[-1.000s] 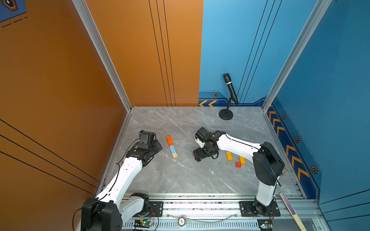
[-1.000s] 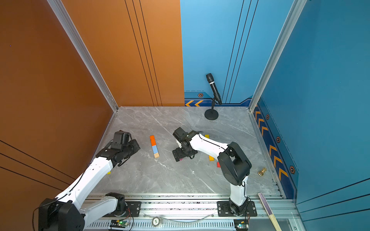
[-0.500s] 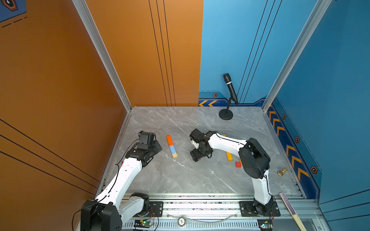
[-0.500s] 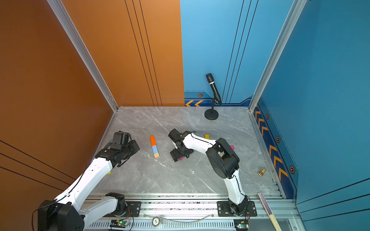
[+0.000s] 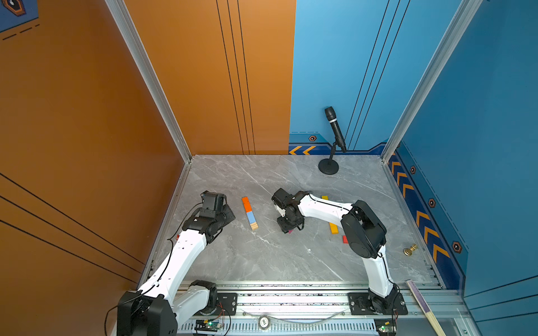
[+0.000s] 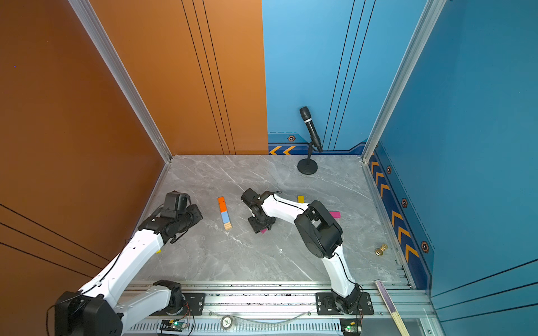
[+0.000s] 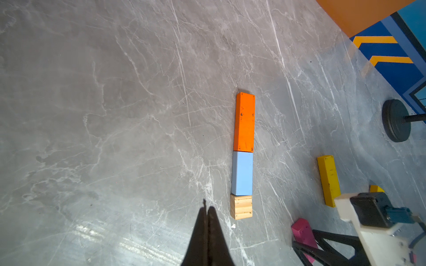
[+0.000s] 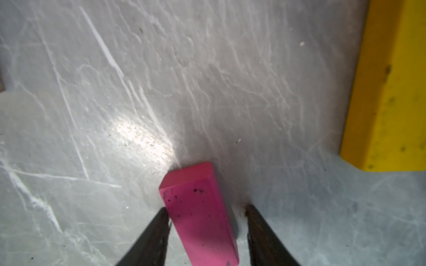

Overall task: Assemble the letter v with building blocks
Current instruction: Pick up the building block from the center of the board, then assemble the building block at the center of the board.

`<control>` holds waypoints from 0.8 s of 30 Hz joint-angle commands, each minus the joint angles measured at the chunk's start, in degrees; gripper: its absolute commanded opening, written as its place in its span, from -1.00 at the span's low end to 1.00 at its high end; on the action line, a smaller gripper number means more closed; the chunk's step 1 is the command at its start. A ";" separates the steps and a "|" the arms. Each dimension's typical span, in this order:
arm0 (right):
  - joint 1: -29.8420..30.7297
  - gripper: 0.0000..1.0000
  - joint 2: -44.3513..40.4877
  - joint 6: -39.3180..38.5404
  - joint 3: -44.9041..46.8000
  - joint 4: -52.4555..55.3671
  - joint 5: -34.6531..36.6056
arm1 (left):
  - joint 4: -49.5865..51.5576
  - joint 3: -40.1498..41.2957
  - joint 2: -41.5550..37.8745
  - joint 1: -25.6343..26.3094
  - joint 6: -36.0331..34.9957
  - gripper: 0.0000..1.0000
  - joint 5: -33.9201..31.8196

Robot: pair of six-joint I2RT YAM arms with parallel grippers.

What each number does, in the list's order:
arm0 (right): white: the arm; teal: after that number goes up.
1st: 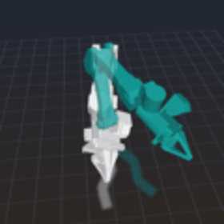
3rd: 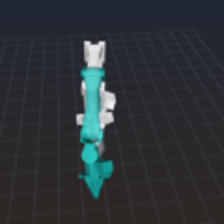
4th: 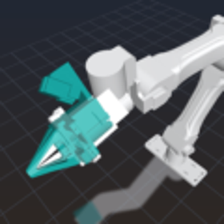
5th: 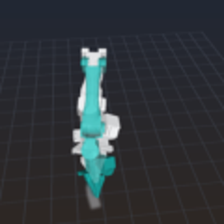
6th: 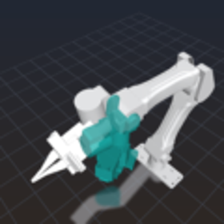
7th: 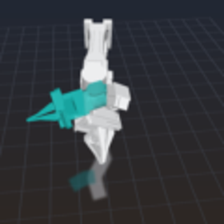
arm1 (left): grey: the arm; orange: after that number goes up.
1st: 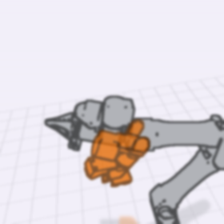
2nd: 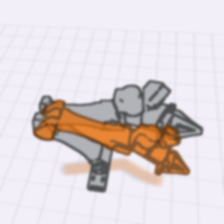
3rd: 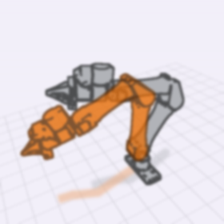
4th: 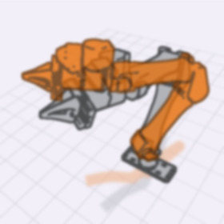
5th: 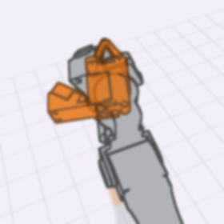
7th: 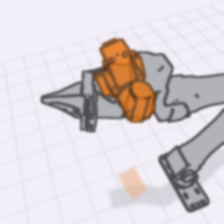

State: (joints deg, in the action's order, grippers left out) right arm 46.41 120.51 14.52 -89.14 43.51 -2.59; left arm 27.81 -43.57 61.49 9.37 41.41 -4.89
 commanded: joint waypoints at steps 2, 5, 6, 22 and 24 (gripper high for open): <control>0.52 -0.29 1.63 3.01 -2.16 1.53 -0.01 | 1.37 0.94 -0.59 -0.44 -1.24 -1.00 -1.79; 0.44 -0.45 2.56 5.87 -4.21 1.95 -0.44 | 1.37 1.11 -0.48 -0.41 -1.37 -1.00 -1.62; 0.27 -0.48 2.90 7.22 -5.11 2.16 -0.68 | 1.39 1.12 -0.41 -0.40 -1.42 -1.00 -1.68; -1.02 -0.75 8.24 37.30 -12.47 -5.98 -3.00 | 0.51 2.94 -2.91 -0.49 -1.41 -1.00 -1.00; -0.82 -0.75 9.31 38.88 -13.38 -5.99 -2.99 | 0.38 3.38 -3.39 -0.49 -1.42 -1.00 -0.93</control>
State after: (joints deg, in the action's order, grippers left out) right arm 45.10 128.27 47.13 -100.62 38.28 -5.32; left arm 27.97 -41.21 59.22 9.37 41.39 -5.06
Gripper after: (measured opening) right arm 0.286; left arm 0.047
